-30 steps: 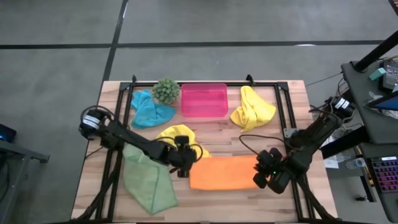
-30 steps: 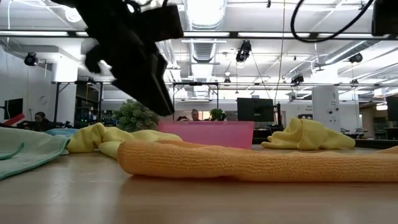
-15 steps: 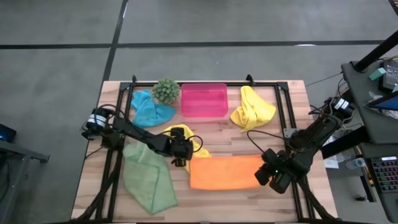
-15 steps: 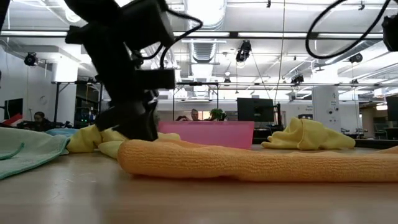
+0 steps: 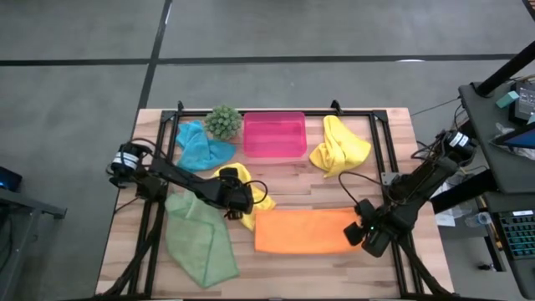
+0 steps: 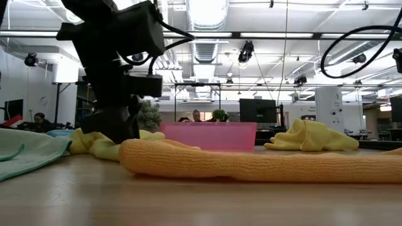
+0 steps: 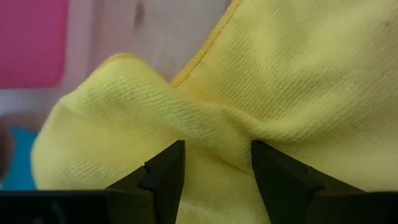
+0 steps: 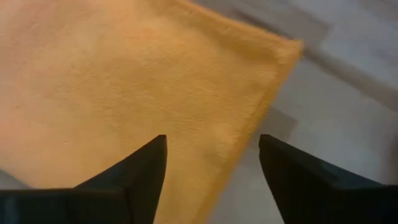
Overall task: Fold microfiber towels
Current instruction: Fold the orange microfiber towel
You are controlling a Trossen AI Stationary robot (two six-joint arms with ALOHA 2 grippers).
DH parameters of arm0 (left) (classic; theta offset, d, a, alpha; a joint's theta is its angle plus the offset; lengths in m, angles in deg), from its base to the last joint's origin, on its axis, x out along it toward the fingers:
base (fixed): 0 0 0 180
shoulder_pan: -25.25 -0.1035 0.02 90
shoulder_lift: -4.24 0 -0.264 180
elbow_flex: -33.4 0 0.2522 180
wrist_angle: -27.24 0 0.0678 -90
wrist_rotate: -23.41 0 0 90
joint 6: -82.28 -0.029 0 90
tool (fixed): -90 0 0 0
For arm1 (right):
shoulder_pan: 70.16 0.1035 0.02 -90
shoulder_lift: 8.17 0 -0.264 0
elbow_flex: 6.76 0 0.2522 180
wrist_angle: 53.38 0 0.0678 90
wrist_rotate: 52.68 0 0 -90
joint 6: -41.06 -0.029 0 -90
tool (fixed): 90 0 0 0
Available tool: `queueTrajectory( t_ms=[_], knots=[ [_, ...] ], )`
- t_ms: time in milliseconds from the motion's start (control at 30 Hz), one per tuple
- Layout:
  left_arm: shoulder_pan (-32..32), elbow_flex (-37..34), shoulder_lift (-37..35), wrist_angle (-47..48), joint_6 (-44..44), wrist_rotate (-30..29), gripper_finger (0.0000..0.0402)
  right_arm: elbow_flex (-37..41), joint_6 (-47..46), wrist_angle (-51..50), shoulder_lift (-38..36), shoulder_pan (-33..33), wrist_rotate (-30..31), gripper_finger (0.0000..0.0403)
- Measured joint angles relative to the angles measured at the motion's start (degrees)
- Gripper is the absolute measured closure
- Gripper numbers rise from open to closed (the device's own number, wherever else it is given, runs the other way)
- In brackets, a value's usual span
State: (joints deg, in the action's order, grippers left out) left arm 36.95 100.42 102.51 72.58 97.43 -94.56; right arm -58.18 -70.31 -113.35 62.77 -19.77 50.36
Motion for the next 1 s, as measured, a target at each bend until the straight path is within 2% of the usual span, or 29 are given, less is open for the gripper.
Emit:
queueTrajectory(
  t_ms=[233,467,633,900,1000],
  knots=[
    [-0.1,0.0,-2.6,2.6,2.5,-2.3,0.0231,5.0,0.0,10.9,0.7,0.0,0.1,0.0131],
    [-0.1,1.9,-4.5,1.5,3.6,-2.4,0.0231,8.5,0.3,17.4,1.1,0.0,7.0,0.0152],
    [0.3,2.4,-4.9,-3.3,4.0,-2.6,0.0231,9.3,1.1,18.4,1.3,0.0,12.0,0.0219],
    [1.7,2.4,-4.9,-11.5,4.1,-2.5,0.0231,9.7,4.9,18.2,1.6,0.0,15.1,0.0377],
    [2.9,2.4,-4.9,-13.5,4.1,-2.5,0.0231,9.3,6.3,17.9,1.5,0.0,15.8,0.039]
  ],
)
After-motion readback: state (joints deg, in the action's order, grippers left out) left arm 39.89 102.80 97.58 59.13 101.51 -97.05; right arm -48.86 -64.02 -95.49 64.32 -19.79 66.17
